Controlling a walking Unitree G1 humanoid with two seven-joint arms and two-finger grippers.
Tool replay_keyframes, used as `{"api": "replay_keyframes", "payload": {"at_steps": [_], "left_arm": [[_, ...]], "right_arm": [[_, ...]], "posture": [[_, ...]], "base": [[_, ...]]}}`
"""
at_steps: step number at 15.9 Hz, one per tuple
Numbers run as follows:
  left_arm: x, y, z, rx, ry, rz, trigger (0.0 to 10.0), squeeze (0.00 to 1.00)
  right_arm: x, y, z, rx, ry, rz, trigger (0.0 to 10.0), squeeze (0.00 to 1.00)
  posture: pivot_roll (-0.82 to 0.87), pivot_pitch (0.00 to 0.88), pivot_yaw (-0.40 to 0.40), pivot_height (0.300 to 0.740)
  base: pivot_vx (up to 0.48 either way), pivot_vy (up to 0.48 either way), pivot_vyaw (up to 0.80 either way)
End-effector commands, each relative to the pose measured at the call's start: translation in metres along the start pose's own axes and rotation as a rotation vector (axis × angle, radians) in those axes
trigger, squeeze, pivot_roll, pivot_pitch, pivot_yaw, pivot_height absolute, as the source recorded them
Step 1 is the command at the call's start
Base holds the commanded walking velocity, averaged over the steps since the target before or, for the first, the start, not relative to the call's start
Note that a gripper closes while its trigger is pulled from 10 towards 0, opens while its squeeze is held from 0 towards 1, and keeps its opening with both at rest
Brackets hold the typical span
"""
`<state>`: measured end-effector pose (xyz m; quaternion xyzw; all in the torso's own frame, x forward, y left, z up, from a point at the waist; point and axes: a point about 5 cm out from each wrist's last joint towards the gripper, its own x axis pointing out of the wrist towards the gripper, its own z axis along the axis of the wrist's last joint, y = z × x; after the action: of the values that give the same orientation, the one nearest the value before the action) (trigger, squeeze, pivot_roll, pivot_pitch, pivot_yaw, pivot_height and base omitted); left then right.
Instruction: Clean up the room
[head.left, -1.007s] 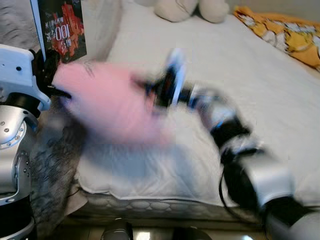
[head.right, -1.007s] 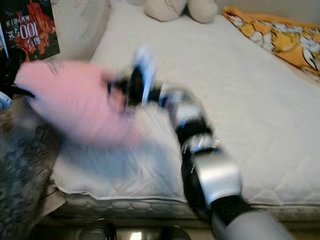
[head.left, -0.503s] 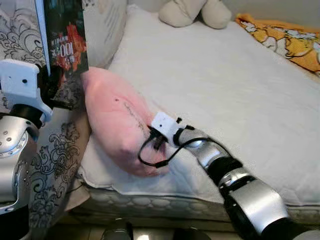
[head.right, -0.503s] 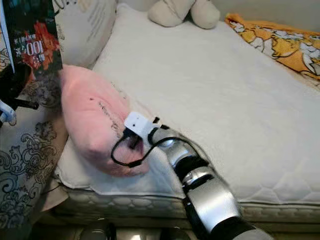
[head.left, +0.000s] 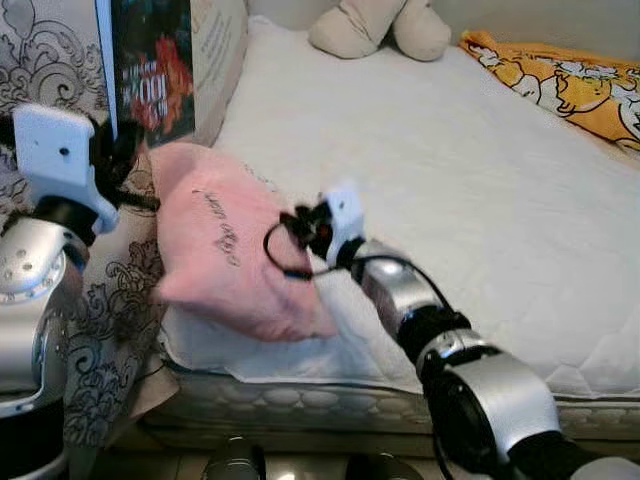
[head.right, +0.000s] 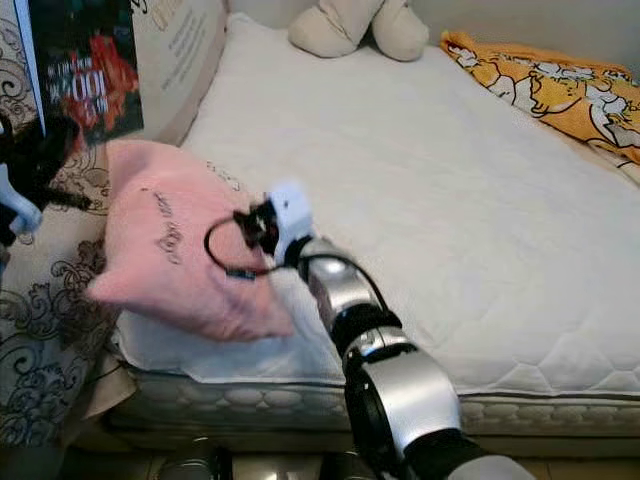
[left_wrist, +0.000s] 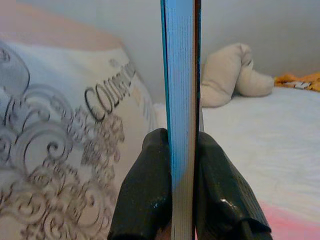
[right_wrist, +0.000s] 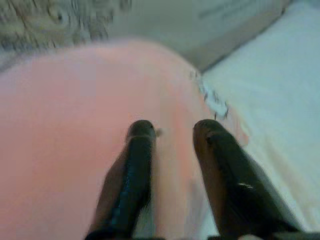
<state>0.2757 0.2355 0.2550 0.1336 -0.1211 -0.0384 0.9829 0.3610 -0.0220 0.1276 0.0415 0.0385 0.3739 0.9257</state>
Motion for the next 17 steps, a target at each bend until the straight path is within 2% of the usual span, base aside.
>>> {"api": "replay_keyframes", "payload": {"at_steps": [1,3,4,6,7,8,9,10,11,12,13,14,15,16,17], "left_arm": [[0.003,-0.001,0.007,0.003,-0.035,-0.019,10.0,0.00],[0.005,-0.004,0.008,0.003,-0.037,-0.039,10.0,0.00],[0.008,-0.004,0.008,-0.004,-0.038,-0.041,10.0,0.00],[0.011,-0.003,0.010,-0.016,-0.040,-0.042,10.0,0.00],[0.016,-0.009,0.011,-0.070,-0.043,-0.063,10.0,0.00],[0.023,-0.032,0.005,-0.199,-0.004,-0.137,10.0,0.00],[0.024,-0.048,-0.002,-0.232,0.025,-0.180,10.0,0.00],[0.024,-0.073,-0.013,-0.288,0.073,-0.254,10.0,0.00],[0.022,-0.106,-0.027,-0.399,0.135,-0.345,10.0,0.00],[0.021,-0.119,-0.034,-0.428,0.164,-0.380,10.0,0.00],[0.022,-0.141,-0.052,-0.468,0.258,-0.399,10.0,0.00],[0.024,-0.157,-0.067,-0.501,0.337,-0.401,10.0,0.00],[0.025,-0.167,-0.076,-0.538,0.395,-0.403,10.0,0.00],[0.026,-0.170,-0.079,-0.554,0.414,-0.403,10.0,0.00],[0.030,-0.179,-0.089,-0.617,0.480,-0.398,10.0,0.00]], "right_arm": [[0.000,-0.007,0.014,0.015,-0.063,-0.005,10.0,1.00],[-0.004,-0.018,0.034,0.027,-0.172,-0.012,10.0,1.00],[-0.009,-0.026,0.048,0.055,-0.250,0.003,10.0,0.00],[-0.017,-0.035,0.055,0.050,-0.282,0.009,10.0,0.00],[-0.029,-0.048,0.052,-0.024,-0.258,-0.041,10.0,0.00],[-0.050,-0.070,0.041,-0.071,-0.205,-0.171,10.0,0.00],[-0.061,-0.079,0.033,-0.066,-0.180,-0.224,10.0,0.00],[-0.080,-0.089,0.019,-0.054,-0.137,-0.284,10.0,0.00],[-0.107,-0.095,-0.001,-0.043,-0.089,-0.335,10.0,0.00],[-0.119,-0.097,-0.009,-0.045,-0.059,-0.362,10.0,0.00],[-0.144,-0.099,-0.021,-0.057,-0.015,-0.421,10.0,0.00],[-0.165,-0.099,-0.030,-0.061,0.023,-0.481,10.0,0.00],[-0.179,-0.100,-0.035,-0.063,0.052,-0.518,10.0,0.00],[-0.183,-0.100,-0.036,-0.068,0.063,-0.531,10.0,0.00],[-0.195,-0.097,-0.036,-0.061,0.093,-0.528,10.0,0.00]], "posture": [[0.15,0.052,-0.057,0.740],[0.14,0.039,-0.052,0.740],[0.13,0.025,-0.048,0.740],[0.13,0.020,-0.050,0.740],[0.12,0.009,-0.057,0.740],[0.11,0.002,-0.063,0.740],[0.10,0.000,-0.070,0.740],[0.09,0.000,-0.071,0.740],[0.07,0.000,-0.071,0.740],[0.07,0.000,-0.071,0.740],[0.02,0.000,-0.065,0.740],[0.01,0.000,-0.060,0.740],[-0.01,0.000,-0.055,0.740],[-0.01,0.000,-0.055,0.740],[-0.04,0.011,-0.048,0.740]], "base": [[0.000,0.000,0.00],[0.000,0.000,0.00],[0.000,0.000,0.00],[0.000,0.000,0.00],[0.000,0.000,0.00],[0.000,0.000,0.00],[0.000,0.000,0.00],[0.000,0.000,0.00],[0.000,0.000,0.00],[0.000,0.000,0.00],[0.000,0.000,0.00],[0.000,0.000,0.00],[0.000,0.000,0.00],[0.000,0.000,0.00],[0.000,0.000,0.00]]}}
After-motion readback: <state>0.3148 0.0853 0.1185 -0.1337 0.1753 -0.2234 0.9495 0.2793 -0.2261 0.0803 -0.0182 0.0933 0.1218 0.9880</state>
